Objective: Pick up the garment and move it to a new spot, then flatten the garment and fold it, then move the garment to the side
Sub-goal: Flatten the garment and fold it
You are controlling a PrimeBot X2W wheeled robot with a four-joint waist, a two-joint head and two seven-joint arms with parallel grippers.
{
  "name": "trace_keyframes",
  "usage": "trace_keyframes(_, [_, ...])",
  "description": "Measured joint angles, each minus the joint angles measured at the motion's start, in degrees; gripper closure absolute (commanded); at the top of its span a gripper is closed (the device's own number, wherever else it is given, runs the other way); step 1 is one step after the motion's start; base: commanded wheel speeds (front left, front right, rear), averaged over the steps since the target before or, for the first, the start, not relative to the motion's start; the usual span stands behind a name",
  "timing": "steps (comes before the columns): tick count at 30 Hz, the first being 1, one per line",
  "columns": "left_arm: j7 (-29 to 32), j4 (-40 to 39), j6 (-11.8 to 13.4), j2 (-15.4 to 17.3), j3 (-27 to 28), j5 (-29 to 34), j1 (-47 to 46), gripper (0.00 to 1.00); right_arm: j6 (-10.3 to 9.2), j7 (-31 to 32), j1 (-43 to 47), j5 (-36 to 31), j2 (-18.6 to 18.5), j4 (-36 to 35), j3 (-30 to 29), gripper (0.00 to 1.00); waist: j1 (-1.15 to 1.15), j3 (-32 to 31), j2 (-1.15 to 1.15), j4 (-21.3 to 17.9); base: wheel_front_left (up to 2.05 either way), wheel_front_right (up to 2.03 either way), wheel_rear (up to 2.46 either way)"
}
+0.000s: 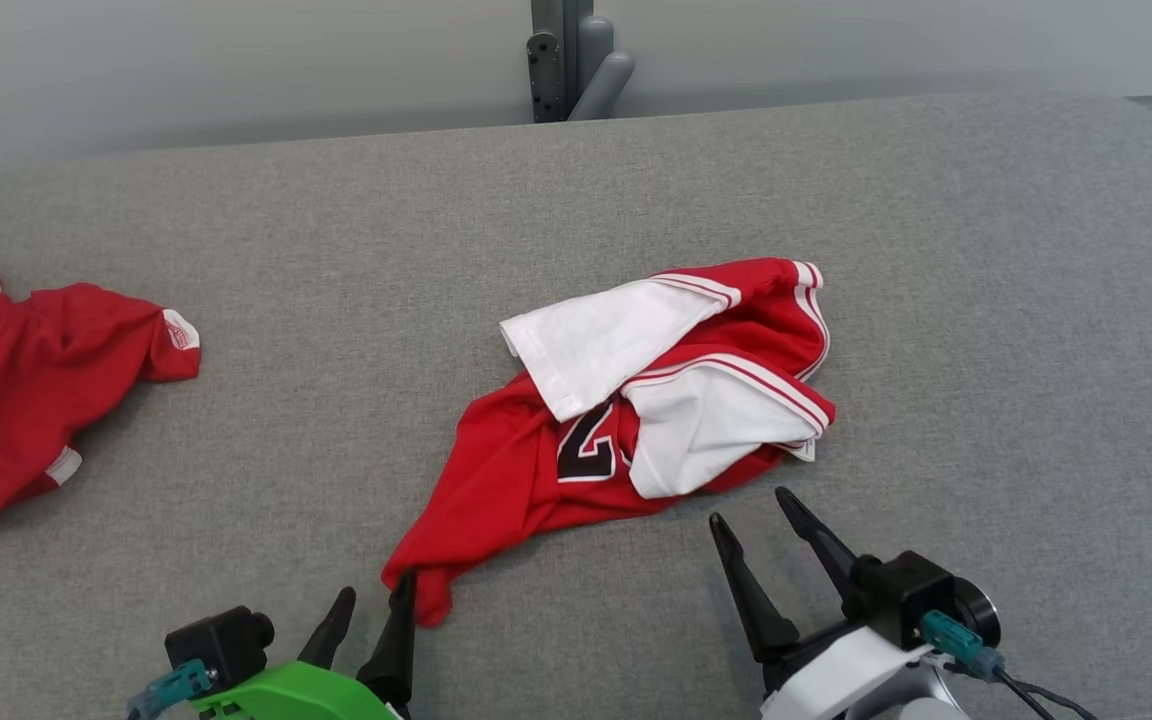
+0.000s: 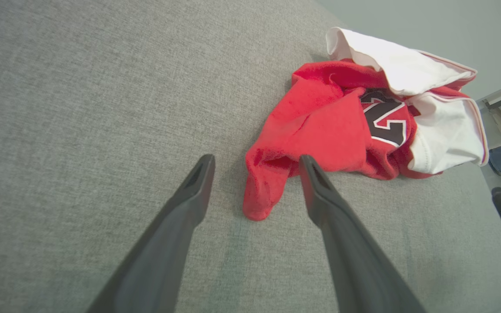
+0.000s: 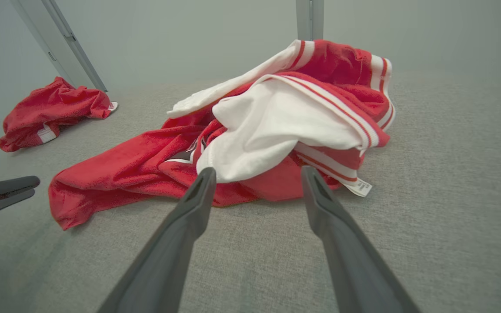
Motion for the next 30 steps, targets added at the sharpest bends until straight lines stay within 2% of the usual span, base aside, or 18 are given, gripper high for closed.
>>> trace_keyframes(8, [2.0, 1.4, -1.0, -2.0, -1.9, 0.3, -3.0, 0.0, 0.0, 0.0, -6.8, 3.7, 0.0, 7.9, 5.7, 0.0, 0.0, 1.4, 0.0, 0.9, 0.0, 0.0, 0.0])
trace_keyframes(14, [2.6, 3.7, -1.8, -3.6, -3.0, 0.4, -4.2, 0.0, 0.0, 0.0, -9.7, 3.6, 0.0, 9.9, 7.8, 0.0, 0.0, 2.1, 0.0, 1.5, 0.0, 0.0, 0.0])
trace_keyframes(28, [2.5, 10.0, -2.9, -5.6, -3.4, 0.9, -7.5, 0.0, 0.0, 0.9, -16.0, -2.4, 0.0, 15.7, 7.6, 0.0, 0.0, 4.0, 0.0, 1.9, 0.0, 0.0, 0.0])
trace_keyframes(29, [2.5, 10.4, -3.2, -5.9, -3.4, 0.9, -7.9, 0.0, 0.0, 1.1, -16.3, -2.6, 0.0, 16.2, 7.7, 0.34, 0.0, 4.2, 0.0, 1.9, 0.0, 0.0, 0.0])
trace_keyframes(30, [2.6, 10.9, -3.3, -6.0, -3.5, 1.1, -8.2, 0.0, 0.0, 1.1, -16.6, -2.7, 0.0, 16.5, 7.7, 0.54, 0.0, 4.3, 0.0, 1.9, 0.0, 0.0, 0.0])
